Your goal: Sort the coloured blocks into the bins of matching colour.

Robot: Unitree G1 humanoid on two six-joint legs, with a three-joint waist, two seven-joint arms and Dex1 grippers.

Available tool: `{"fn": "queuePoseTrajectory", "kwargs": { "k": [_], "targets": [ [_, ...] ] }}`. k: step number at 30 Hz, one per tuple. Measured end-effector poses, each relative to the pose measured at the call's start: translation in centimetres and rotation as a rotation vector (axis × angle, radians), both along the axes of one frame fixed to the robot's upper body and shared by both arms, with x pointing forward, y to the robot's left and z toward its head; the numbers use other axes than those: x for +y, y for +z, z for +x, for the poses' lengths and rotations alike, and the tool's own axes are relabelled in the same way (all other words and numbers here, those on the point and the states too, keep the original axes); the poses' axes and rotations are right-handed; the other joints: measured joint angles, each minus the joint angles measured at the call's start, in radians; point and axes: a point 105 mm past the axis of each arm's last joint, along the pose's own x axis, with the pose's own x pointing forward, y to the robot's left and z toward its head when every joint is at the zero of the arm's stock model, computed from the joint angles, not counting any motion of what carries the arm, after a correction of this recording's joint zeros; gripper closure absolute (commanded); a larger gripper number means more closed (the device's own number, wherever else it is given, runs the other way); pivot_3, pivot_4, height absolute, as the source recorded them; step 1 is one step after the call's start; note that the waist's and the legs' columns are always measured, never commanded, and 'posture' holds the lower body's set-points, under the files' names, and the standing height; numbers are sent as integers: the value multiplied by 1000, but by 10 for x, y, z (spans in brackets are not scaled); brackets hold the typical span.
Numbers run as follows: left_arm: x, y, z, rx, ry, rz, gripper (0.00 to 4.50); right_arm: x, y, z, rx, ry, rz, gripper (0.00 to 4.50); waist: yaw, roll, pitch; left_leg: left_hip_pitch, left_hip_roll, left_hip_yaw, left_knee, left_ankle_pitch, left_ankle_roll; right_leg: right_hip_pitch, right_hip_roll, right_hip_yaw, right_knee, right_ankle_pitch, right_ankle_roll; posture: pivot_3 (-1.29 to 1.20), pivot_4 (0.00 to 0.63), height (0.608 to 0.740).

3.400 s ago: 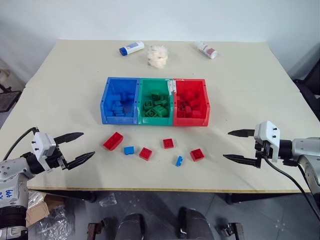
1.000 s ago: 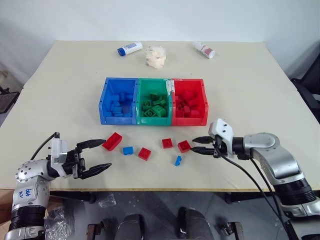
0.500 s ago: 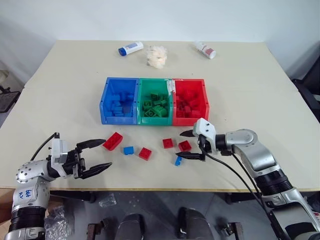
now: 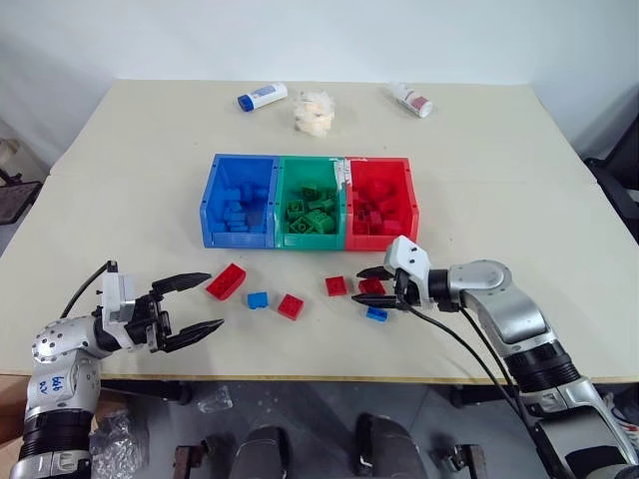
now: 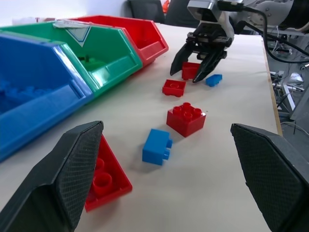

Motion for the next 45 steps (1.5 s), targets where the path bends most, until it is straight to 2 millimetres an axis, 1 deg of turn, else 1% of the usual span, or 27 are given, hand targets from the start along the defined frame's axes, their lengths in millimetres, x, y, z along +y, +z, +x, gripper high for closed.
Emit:
{"fn": "queuePoseTrajectory", "kwargs": {
  "k": [2, 4, 7, 8, 9, 10, 11, 12, 13, 14, 16, 17, 19, 21, 23, 26, 27, 29, 30, 33, 36, 38, 39, 41, 42, 45],
  "targets": [
    [-1, 2, 1, -7, -2, 0, 0, 0, 10, 0, -22, -6, 30, 2444, 0, 0, 0, 0, 0, 0, 0, 0, 0, 0, 0, 0, 0, 0, 0, 0, 150, 740],
    [0, 1, 1, -4, -2, 1, 0, 0, 27, 2, -56, -29, 79, 2444, 0, 0, 0, 0, 0, 0, 0, 0, 0, 0, 0, 0, 0, 0, 0, 0, 150, 740],
    [-1, 1, 5, -1, -8, -3, 0, 0, 70, 23, -182, -115, 168, 2444, -4, 0, 0, 0, 0, 1, 0, 0, 0, -1, 0, 1, 1, 0, 0, 0, 150, 740],
    [-2, 1, 6, -2, -12, -4, 0, 0, 85, 33, -231, -152, 195, 2444, -5, 0, 0, 0, 0, 1, 0, 0, 0, -1, 0, 1, 1, 0, 0, 0, 150, 740],
    [-3, 2, 7, -4, -18, -3, 0, -2, 95, 42, -265, -187, 205, 2444, -4, 0, 0, 0, 0, 1, 0, 0, 0, -1, 0, 1, 1, 0, 0, 0, 150, 740],
    [-4, 2, 8, -4, -22, -1, 0, -4, 103, 54, -297, -239, 211, 2094, -4, 0, 0, 0, 0, 1, 0, 0, 0, -1, 0, 1, 1, 0, 0, 0, 150, 740],
    [-6, 2, 9, -7, -27, 0, 0, -8, 106, 65, -314, -291, 210, 1708, -4, 0, 0, 0, 0, 1, 0, 0, 0, -1, 0, 1, 1, 0, 0, 0, 150, 740],
    [-7, 2, 11, -9, -31, 1, 0, -12, 104, 76, -318, -345, 196, 1384, -3, 0, 0, 0, 0, 2, 0, 0, 0, -1, 0, 1, 0, 0, 0, 0, 150, 740],
    [-7, 2, 12, -9, -30, 0, 0, -15, 101, 81, -323, -368, 188, 1129, -1, 0, 0, -1, 0, 2, -1, 0, 0, -2, 0, 1, 0, 0, 0, 0, 150, 740],
    [-6, 2, 13, -5, -25, -2, 0, -17, 96, 87, -328, -390, 176, 760, -1, 0, 0, -1, 0, 2, -1, 0, 0, -2, 0, 1, 0, 0, 0, 0, 150, 740],
    [-7, 2, 14, -4, -29, -1, 0, -19, 90, 91, -336, -410, 165, 128, -2, 0, 0, -2, 0, 2, -1, 0, 0, -2, 0, 1, -1, 0, 0, 0, 150, 740],
    [-8, 2, 15, -8, -34, 1, 0, -21, 89, 92, -348, -415, 161, 55, -3, 0, 0, -2, 0, 2, -1, 0, 0, -3, 0, 1, -1, 0, 0, 0, 150, 740],
    [-10, 5, 17, -21, -43, 2, 0, -20, 93, 91, -382, -407, 166, 55, -4, 0, 0, -1, 0, 2, -1, 0, 0, -3, 0, 1, 0, 0, 0, 0, 150, 740],
    [-12, 8, 18, -34, -50, 2, 0, -21, 94, 86, -416, -391, 174, 55, -4, 0, 0, -1, 0, 2, -1, 0, 0, -2, 0, 2, 0, 0, 0, 0, 150, 740],
    [-13, 7, 19, -32, -61, 1, 0, -25, 87, 75, -418, -366, 167, 55, -3, 0, 0, -1, 0, 2, -1, 0, 0, -2, 0, 2, 0, 0, 0, 0, 150, 740],
    [-13, 2, 18, -9, -66, -6, 0, -38, 71, 44, -360, -258, 126, 55, 4, 0, 0, -3, 0, 2, 0, -1, 1, -2, 0, 2, -1, 0, 0, 0, 150, 740],
    [-12, 1, 17, -3, -67, -7, 0, -44, 65, 30, -332, -213, 97, 55, 4, 0, 0, -2, 0, 2, 0, -2, 2, -2, 0, 2, -1, 0, 1, 0, 150, 740],
    [-13, 0, 17, 1, -75, -4, 0, -58, 55, 9, -276, -165, 43, 55, 3, 0, 0, -2, 0, 2, 1, -2, 2, -2, 0, 2, -1, 0, 1, 0, 150, 740],
    [-13, 0, 16, 0, -81, -2, 0, -68, 47, -5, -227, -140, 4, 55, 4, 0, 0, -2, 0, 2, 2, -3, 3, -1, 0, 2, -1, 0, 1, 0, 150, 740],
    [-9, -3, 13, 14, -90, 14, 0, -98, 28, -37, -78, -124, -88, 55, 3, 0, 0, -1, 0, 2, 2, -3, 3, -1, 0, 2, -1, 0, 1, 0, 150, 740],
    [-4, -3, 11, 18, -85, 22, 0, -120, 18, -58, 13, -132, -148, 55, -2, 0, 0, 0, 0, 3, 2, -3, 3, 0, 0, 2, -1, 0, 1, 0, 150, 740],
    [0, -4, 11, 23, -72, 23, 0, -128, 14, -65, 50, -135, -178, 55, -3, 0, 0, 1, 1, 3, 2, -3, 2, 0, 0, 3, -1, 0, 1, 0, 150, 740],
    [0, -4, 11, 23, -72, 23, 0, -128, 14, -66, 55, -133, -179, 55, -3, 0, 0, 1, 1, 3, 3, -3, 2, 0, 0, 3, -1, 0, 1, 0, 150, 740],
    [0, -4, 10, 24, -72, 23, 0, -121, 16, -67, 49, -111, -182, 55, 0, 0, 0, 1, 1, 3, 3, -3, 2, 0, 0, 3, -1, 0, 1, 0, 150, 740],
    [0, -4, 10, 25, -71, 23, 0, -115, 17, -65, 48, -99, -177, 55, 0, 0, 0, 1, 1, 3, 3, -3, 2, 0, 0, 3, -1, 0, 1, 0, 150, 740],
    [0, -5, 10, 24, -69, 22, 0, -85, 15, -59, 40, -44, -130, 55, 0, 0, 0, 0, 1, 3, 4, -4, 2, 0, 0, 3, 0, 0, 1, 0, 150, 740]
  ]
}}
